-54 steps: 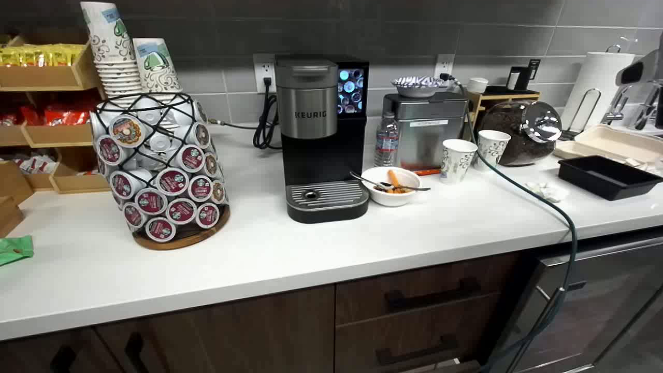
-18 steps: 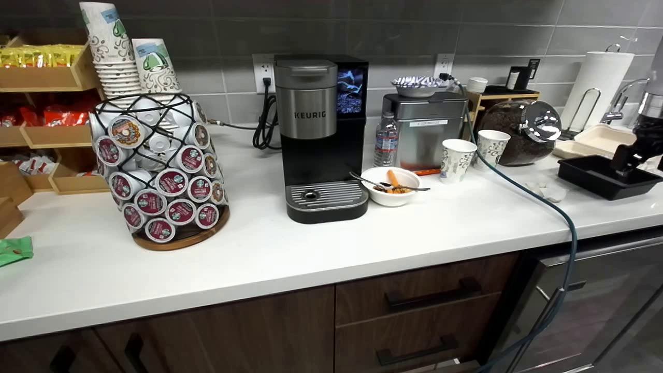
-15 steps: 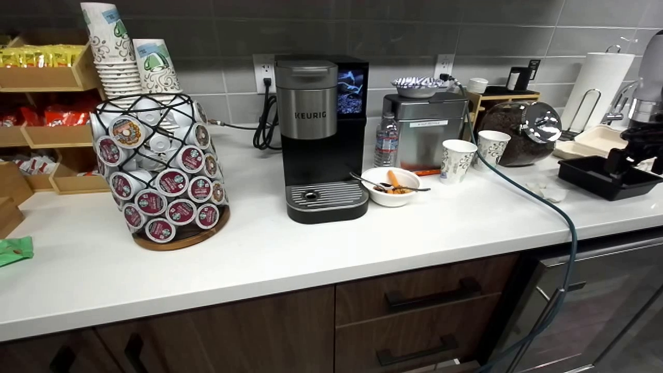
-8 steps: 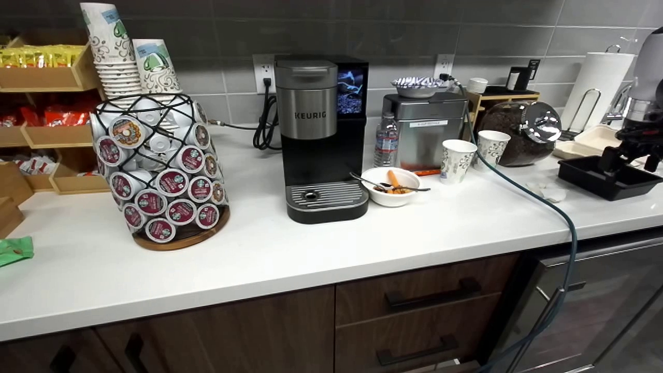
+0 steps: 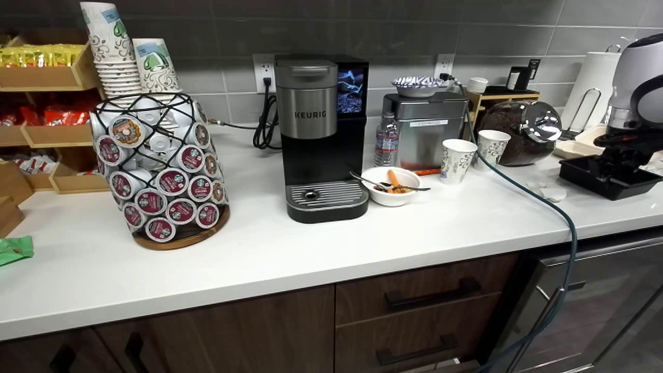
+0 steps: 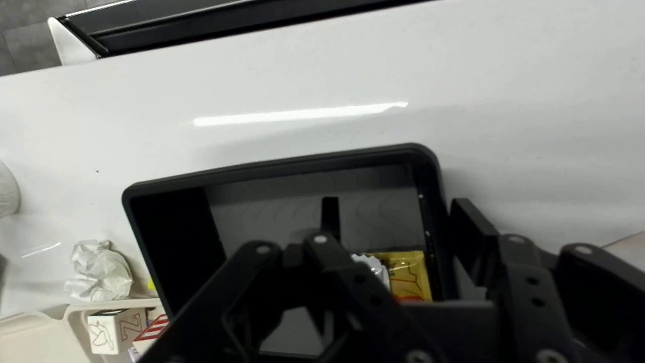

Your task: Pick up the black tray and put it on top of the coffee maker

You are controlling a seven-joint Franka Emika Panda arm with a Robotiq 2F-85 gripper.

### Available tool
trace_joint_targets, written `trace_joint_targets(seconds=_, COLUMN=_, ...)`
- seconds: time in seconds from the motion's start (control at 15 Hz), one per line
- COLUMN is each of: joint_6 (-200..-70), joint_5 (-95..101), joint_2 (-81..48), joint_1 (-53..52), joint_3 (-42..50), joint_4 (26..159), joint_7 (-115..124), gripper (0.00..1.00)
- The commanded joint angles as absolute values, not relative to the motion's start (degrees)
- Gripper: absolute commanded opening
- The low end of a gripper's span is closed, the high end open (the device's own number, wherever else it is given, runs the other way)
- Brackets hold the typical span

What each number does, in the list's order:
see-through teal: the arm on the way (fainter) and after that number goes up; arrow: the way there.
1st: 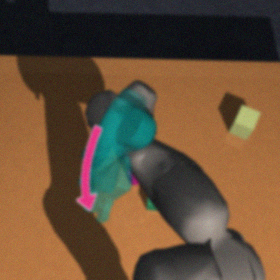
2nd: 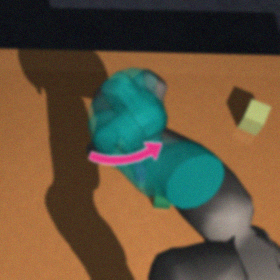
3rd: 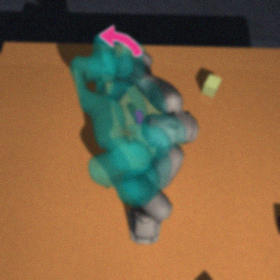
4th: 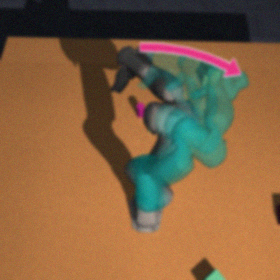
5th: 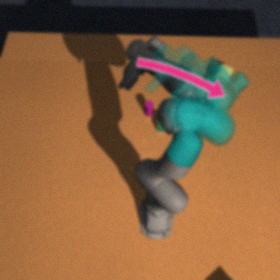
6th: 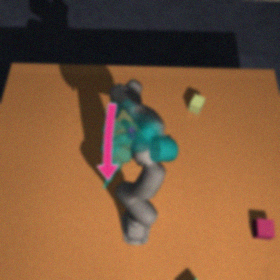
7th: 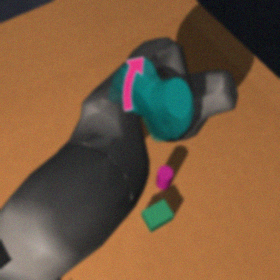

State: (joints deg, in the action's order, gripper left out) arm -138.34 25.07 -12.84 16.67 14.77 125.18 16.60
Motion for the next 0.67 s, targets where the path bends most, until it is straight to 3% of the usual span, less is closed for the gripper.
trace_joint_targets(seconds=0.0, joint_6=-137.82, joint_5=21.68, joint_2=-14.60, joint_1=15.74, joint_3=15.92, joint_4=123.37, joint_7=13.99, gripper=0.27)
trace_joint_targets(seconds=0.2, joint_6=-135.23, joint_5=16.86, joint_2=-12.99, joint_1=16.18, joint_3=15.09, joint_4=123.67, joint_7=8.26, gripper=0.04)
trace_joint_targets(seconds=0.27, joint_6=-133.90, joint_5=15.19, joint_2=-12.36, joint_1=16.30, joint_3=14.89, joint_4=123.62, joint_7=6.22, gripper=0.01)
trace_joint_targets(seconds=0.6, joint_6=-123.50, joint_5=13.63, joint_2=-6.64, joint_1=15.70, joint_3=15.36, joint_4=123.93, joint_7=0.81, gripper=0.02)
